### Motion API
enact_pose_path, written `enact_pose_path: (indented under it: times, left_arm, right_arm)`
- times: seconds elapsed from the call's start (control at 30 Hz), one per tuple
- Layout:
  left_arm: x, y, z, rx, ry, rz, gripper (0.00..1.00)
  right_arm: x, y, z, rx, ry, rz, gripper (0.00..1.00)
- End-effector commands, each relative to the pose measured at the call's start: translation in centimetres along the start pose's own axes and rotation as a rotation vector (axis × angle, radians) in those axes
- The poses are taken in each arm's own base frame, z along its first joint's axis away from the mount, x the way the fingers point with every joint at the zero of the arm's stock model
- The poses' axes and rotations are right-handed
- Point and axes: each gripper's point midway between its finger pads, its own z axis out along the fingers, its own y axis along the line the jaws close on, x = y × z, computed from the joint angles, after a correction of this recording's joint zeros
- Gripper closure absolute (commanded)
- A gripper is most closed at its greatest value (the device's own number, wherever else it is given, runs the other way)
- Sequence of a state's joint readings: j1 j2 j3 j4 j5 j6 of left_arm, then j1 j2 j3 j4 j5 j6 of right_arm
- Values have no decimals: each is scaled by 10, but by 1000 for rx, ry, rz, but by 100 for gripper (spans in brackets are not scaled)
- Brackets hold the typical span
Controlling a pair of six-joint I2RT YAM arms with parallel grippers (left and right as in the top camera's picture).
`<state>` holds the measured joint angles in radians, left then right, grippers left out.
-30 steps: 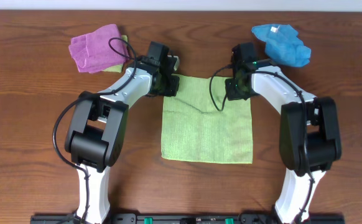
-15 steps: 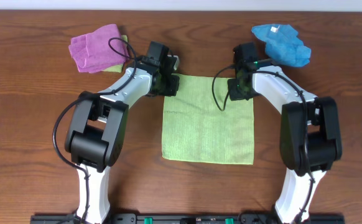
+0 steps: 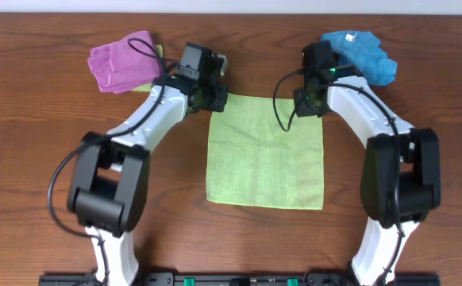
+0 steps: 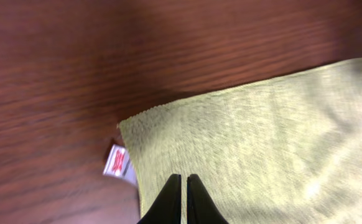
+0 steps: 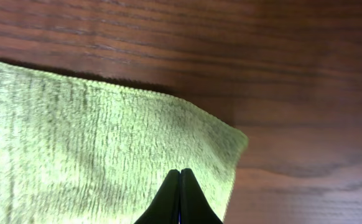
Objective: Fold the cloth
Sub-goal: 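Release the cloth and retract both grippers toward the near edge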
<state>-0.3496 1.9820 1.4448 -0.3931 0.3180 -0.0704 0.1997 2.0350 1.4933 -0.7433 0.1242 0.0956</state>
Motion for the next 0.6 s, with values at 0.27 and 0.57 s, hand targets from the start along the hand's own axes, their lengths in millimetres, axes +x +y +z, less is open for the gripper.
enact_pose_path:
  times: [0.27,0.57]
  left_arm:
    - [-3,-25,-121,-37,-77,103,94]
    - [62,-36,-189,-20,-176,107,94]
  right_arm:
    - [-5,-16,-131,-17,-178,24,99]
    - [65,-18,-205,-25,-330,45,98]
